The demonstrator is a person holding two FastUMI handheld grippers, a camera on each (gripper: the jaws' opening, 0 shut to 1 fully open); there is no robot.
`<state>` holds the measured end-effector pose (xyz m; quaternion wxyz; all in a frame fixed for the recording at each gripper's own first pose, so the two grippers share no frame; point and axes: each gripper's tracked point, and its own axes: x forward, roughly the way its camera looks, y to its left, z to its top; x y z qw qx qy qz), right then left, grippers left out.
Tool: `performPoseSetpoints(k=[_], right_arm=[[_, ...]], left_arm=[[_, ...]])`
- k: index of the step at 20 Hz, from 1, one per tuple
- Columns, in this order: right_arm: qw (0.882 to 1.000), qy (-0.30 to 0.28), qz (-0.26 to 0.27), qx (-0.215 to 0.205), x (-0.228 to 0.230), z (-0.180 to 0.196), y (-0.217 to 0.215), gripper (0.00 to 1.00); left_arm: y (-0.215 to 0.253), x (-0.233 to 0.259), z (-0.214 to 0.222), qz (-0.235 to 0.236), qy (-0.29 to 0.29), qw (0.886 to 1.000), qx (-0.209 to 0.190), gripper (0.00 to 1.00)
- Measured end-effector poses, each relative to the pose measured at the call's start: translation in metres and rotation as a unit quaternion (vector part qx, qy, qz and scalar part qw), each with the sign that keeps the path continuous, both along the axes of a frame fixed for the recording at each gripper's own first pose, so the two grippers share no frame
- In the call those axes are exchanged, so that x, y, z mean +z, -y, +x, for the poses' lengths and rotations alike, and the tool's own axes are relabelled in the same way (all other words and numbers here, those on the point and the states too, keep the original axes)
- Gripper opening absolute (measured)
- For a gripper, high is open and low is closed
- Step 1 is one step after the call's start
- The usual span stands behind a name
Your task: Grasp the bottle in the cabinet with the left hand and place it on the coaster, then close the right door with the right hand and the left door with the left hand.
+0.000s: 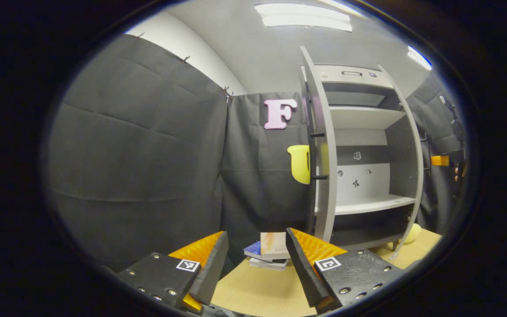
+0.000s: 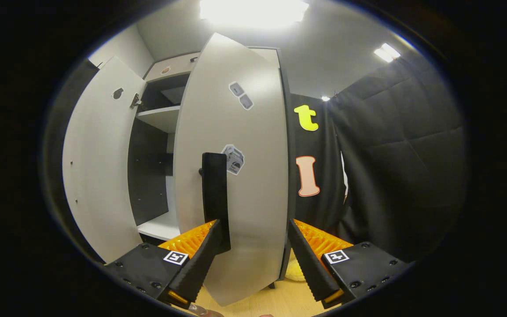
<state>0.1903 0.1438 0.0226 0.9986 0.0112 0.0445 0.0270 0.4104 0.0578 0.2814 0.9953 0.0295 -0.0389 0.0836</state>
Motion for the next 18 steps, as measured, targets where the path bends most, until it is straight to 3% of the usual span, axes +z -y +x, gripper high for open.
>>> performPoseSetpoints(k=[1,4,6,8,9,10,12,13,14,15,17,18], right_arm=[[1.0,-0.002,0.001,0.001,-0.001,0.004,-0.003,0.92],[1.0,-0.002,0.013,0.009,-0.003,0.014,-0.014,0.96],[1.0,0.0,0.013,0.013,-0.003,0.016,-0.017,0.92],[1.0,0.002,0.009,0.014,-0.003,0.016,-0.017,0.96],[1.0,0.004,0.008,0.014,-0.003,0.015,-0.016,0.92],[1.0,0.008,0.008,0.015,0.0,0.013,-0.014,0.96],[1.0,0.014,0.006,0.018,0.001,0.006,-0.01,0.96],[1.0,0.017,0.004,0.02,0.002,0.001,-0.007,0.92],[1.0,0.021,0.001,0.021,0.003,-0.003,-0.003,0.96],[0.999,0.024,-0.003,0.021,0.003,-0.007,0.003,0.96],[0.999,0.025,-0.011,0.018,-0.001,-0.015,0.012,0.92],[1.0,0.023,-0.011,0.018,-0.003,-0.019,0.017,0.96]], left_arm=[[-0.005,-0.001,-0.003,0.0,-0.001,1.0,0.004,0.8],[-0.011,0.0,-0.01,0.002,-0.001,1.0,0.013,0.79],[-0.011,0.0,-0.01,0.002,-0.003,1.0,0.016,0.79],[-0.01,-0.001,-0.008,-0.001,-0.007,1.0,0.016,0.79],[-0.008,-0.001,-0.006,-0.003,-0.011,1.0,0.014,0.79],[-0.007,0.001,-0.003,-0.005,-0.013,1.0,0.01,0.86],[-0.006,0.011,0.003,-0.007,-0.011,1.0,0.004,0.86],[-0.005,0.017,0.008,-0.009,-0.01,1.0,0.002,0.79],[-0.006,0.021,0.013,-0.011,-0.011,1.0,0.0,0.79],[-0.005,0.024,0.019,-0.014,-0.011,1.0,-0.002,0.86],[-0.004,0.031,0.034,-0.014,-0.011,1.0,-0.007,0.87],[-0.003,0.035,0.041,-0.012,-0.011,1.0,-0.009,0.79]])
